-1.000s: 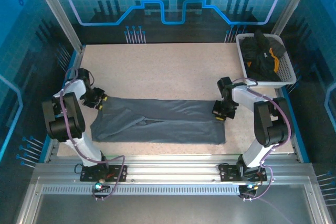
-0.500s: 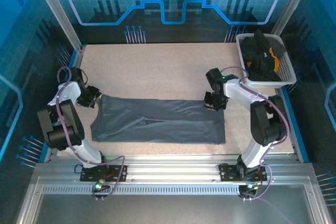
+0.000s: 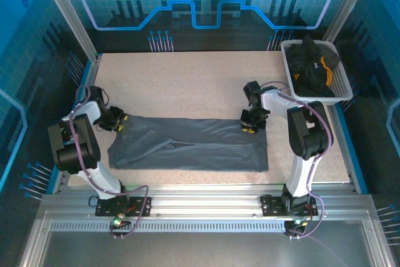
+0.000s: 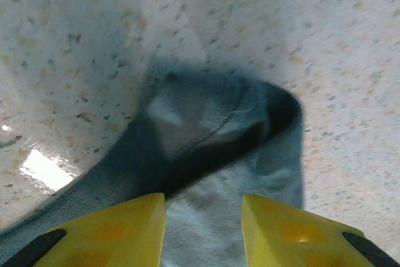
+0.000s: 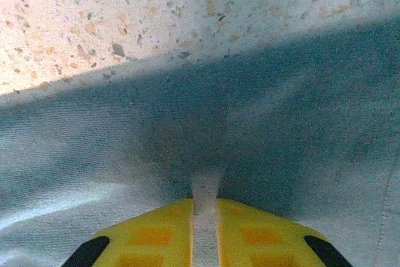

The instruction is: Fold and stack the t-shirts

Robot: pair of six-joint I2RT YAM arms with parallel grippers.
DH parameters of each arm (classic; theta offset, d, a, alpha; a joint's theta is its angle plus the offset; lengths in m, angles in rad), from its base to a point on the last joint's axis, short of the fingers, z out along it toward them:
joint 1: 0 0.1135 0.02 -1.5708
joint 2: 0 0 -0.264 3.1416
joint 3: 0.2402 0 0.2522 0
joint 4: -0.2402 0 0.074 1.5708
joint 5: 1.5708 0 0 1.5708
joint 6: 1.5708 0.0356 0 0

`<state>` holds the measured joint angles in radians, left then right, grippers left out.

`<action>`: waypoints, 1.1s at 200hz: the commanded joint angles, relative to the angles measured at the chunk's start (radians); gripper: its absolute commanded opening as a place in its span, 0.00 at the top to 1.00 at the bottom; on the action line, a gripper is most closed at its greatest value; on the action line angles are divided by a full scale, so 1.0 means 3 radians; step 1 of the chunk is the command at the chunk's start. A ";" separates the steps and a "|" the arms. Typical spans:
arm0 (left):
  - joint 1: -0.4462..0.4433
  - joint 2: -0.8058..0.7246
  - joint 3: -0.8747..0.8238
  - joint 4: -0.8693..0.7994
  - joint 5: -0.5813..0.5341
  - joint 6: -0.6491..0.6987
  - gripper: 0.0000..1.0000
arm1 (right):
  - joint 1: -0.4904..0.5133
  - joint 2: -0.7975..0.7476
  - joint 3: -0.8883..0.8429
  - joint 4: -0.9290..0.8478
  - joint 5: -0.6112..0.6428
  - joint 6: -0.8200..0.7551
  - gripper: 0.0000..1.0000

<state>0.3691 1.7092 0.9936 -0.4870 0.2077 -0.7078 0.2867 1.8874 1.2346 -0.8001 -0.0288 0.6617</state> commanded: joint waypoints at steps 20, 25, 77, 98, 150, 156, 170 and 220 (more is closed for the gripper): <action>-0.0047 0.0063 -0.0137 0.0110 0.0052 -0.0029 0.69 | -0.0042 0.0121 0.0114 -0.0105 -0.0078 -0.0038 0.80; -0.0047 0.0073 -0.0132 0.0091 0.0040 -0.0033 0.72 | -0.0048 0.0149 0.0129 -0.0115 -0.0078 -0.0039 0.80; -0.0044 0.0169 -0.0039 -0.0084 -0.0043 -0.0172 0.99 | -0.0197 0.0602 0.0599 -0.0492 0.0050 -0.0109 0.78; -0.0071 0.0261 0.0040 0.0026 0.0118 -0.0233 1.00 | -0.0215 0.0875 0.0988 -0.0733 0.0081 -0.0154 0.78; -0.0221 0.0642 0.0674 0.0126 0.0344 -0.0367 1.00 | -0.0538 0.1546 0.2064 -0.1065 -0.0181 -0.0064 0.78; -0.0228 0.0689 0.0770 0.0104 0.0351 -0.0379 1.00 | -0.0584 0.1632 0.2202 -0.1066 -0.0213 -0.0068 0.78; -0.0243 0.0732 0.0951 0.0026 0.0347 -0.0384 1.00 | -0.0655 0.1788 0.2499 -0.1027 -0.0398 -0.0145 0.78; -0.0413 0.0132 0.0892 -0.0034 0.0185 -0.0007 0.81 | -0.0505 0.1247 0.2705 -0.0606 -0.0672 -0.0845 0.59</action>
<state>0.2832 1.8732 1.2766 -0.4736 0.2745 -0.7929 0.0971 2.3852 2.0499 -1.0443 -0.1753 0.5301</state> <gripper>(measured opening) 0.134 0.380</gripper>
